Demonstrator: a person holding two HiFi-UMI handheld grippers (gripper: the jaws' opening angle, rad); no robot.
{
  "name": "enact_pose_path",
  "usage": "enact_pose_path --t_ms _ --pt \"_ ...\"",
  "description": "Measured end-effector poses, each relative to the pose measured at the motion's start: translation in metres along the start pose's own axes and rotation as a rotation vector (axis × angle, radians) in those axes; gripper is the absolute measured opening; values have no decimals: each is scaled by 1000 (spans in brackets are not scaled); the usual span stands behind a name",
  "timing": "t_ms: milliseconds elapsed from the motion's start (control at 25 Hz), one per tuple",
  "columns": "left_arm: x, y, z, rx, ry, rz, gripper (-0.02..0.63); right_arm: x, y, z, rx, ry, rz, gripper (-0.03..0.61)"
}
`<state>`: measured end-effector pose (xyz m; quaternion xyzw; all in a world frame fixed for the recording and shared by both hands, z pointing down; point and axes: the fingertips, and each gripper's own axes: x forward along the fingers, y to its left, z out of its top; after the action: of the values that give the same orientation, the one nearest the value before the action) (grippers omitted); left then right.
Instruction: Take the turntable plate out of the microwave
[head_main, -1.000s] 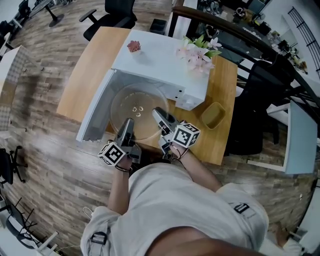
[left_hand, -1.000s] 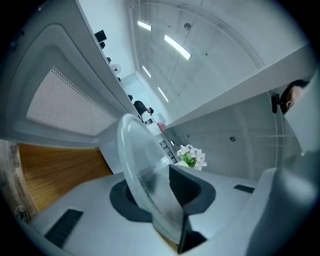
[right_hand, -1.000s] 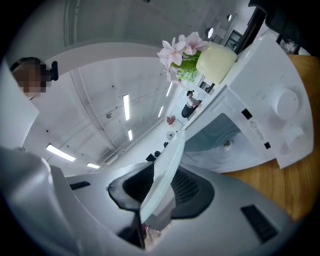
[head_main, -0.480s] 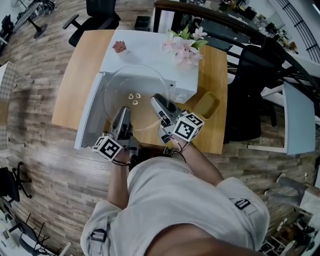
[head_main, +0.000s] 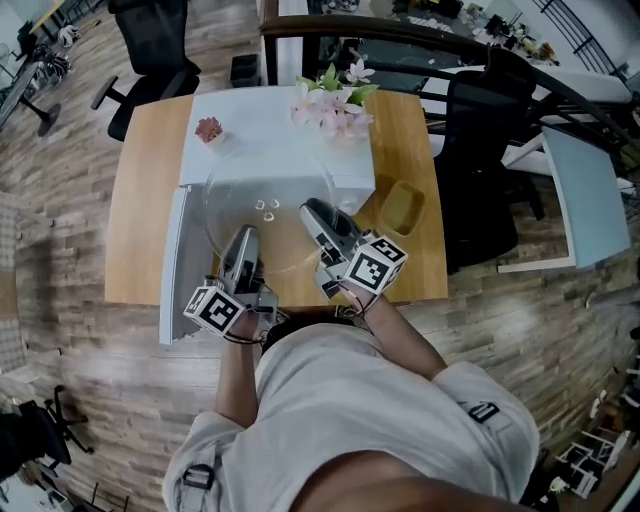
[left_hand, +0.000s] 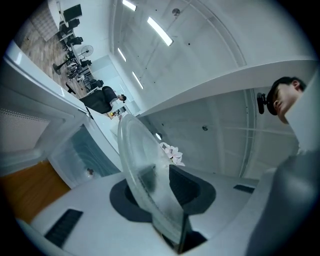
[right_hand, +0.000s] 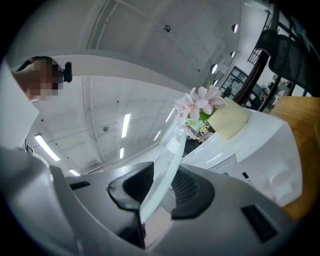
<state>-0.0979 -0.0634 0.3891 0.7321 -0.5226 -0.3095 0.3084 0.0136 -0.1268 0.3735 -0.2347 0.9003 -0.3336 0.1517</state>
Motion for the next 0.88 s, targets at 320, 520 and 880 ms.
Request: enact_pose_path --t_ms 320,520,880 --pt "7 -7 4 1 73 -52 106 -7 5 7 -2 -55 -55 109" --pt "10 -9 5 9 82 -67 106 -8 6 9 -11 -65 -64 109" --pt "13 -15 0 3 50 -81 106 -12 6 18 -35 -33 -54 109"
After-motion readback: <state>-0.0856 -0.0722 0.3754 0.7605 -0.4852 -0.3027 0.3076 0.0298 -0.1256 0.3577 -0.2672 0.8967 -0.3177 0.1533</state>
